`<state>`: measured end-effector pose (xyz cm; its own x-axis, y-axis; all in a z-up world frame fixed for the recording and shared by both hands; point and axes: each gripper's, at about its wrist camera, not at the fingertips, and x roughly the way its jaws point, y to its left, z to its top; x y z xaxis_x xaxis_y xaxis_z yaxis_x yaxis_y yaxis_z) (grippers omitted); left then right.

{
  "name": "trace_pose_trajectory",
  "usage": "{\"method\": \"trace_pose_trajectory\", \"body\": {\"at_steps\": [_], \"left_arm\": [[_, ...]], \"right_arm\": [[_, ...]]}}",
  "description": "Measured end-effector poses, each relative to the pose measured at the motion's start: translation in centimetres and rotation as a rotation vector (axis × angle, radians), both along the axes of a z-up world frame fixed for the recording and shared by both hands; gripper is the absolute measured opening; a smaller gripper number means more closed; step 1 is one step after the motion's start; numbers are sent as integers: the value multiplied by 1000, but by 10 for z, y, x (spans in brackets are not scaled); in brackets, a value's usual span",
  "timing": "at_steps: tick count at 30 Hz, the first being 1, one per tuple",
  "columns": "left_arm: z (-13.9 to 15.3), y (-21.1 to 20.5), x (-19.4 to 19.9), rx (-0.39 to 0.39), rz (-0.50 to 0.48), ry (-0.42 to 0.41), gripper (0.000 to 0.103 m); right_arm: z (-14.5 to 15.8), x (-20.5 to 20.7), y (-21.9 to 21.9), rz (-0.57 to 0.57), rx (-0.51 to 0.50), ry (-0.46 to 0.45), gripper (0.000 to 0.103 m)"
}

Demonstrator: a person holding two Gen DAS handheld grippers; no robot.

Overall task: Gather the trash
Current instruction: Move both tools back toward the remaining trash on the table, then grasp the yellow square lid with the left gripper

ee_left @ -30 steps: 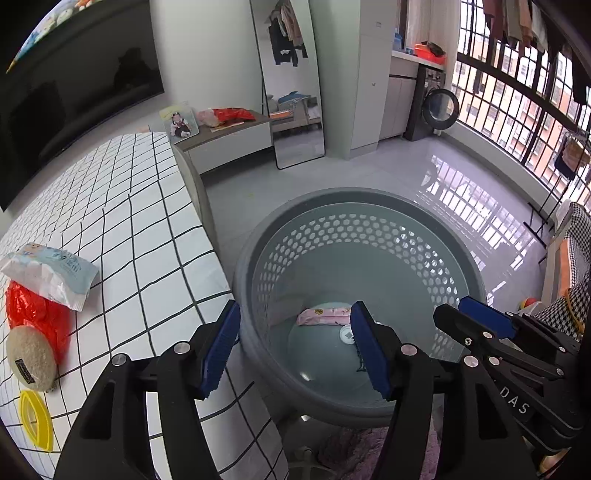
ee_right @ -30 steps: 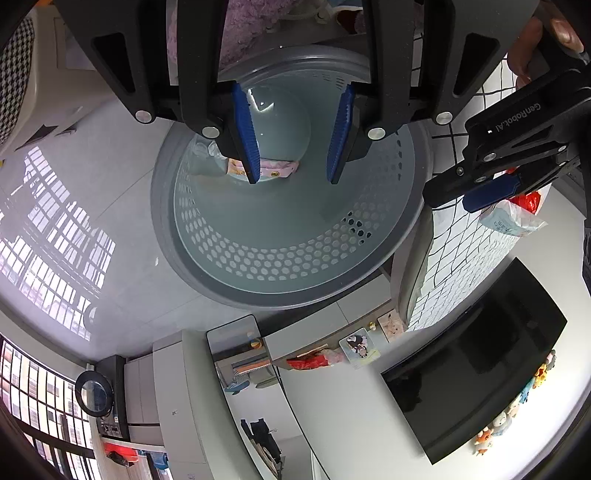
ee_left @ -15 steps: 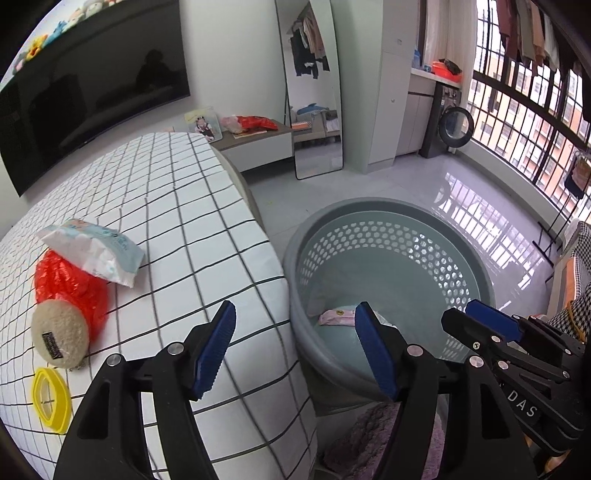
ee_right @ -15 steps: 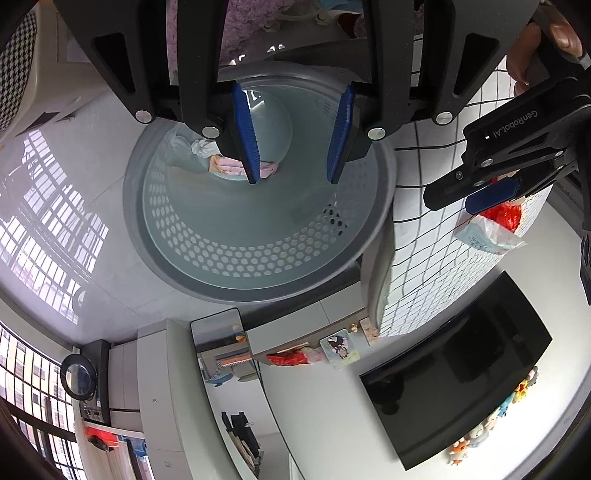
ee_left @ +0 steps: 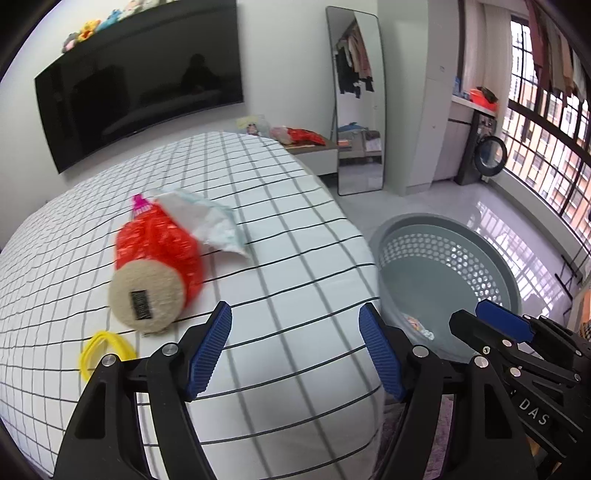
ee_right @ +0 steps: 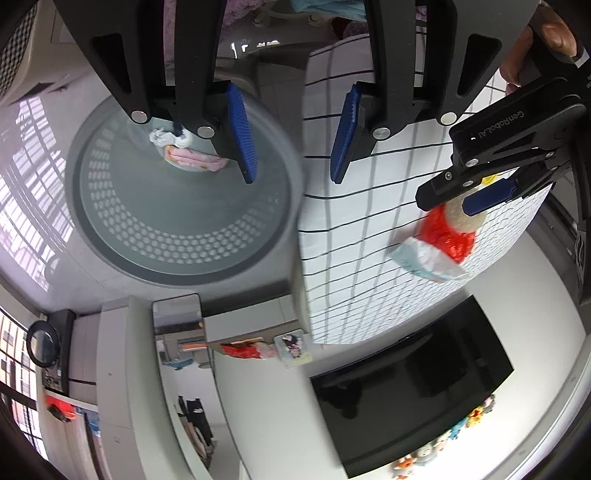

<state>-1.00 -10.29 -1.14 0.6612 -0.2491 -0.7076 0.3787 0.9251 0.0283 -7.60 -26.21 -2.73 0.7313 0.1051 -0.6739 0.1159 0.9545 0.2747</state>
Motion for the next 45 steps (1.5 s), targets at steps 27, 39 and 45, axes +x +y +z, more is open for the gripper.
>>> {"method": "trace_pose_trajectory", "body": {"at_steps": [27, 39, 45], "left_arm": [[-7, 161, -11, 15, 338, -15, 74], [-29, 182, -1, 5, 377, 54, 74], [-38, 178, 5, 11, 361, 85, 74]], "right_arm": [[16, 28, 134, 289, -53, -58, 44], [2, 40, 147, 319, -36, -15, 44], [-4, 47, 143, 311, -22, 3, 45]]}}
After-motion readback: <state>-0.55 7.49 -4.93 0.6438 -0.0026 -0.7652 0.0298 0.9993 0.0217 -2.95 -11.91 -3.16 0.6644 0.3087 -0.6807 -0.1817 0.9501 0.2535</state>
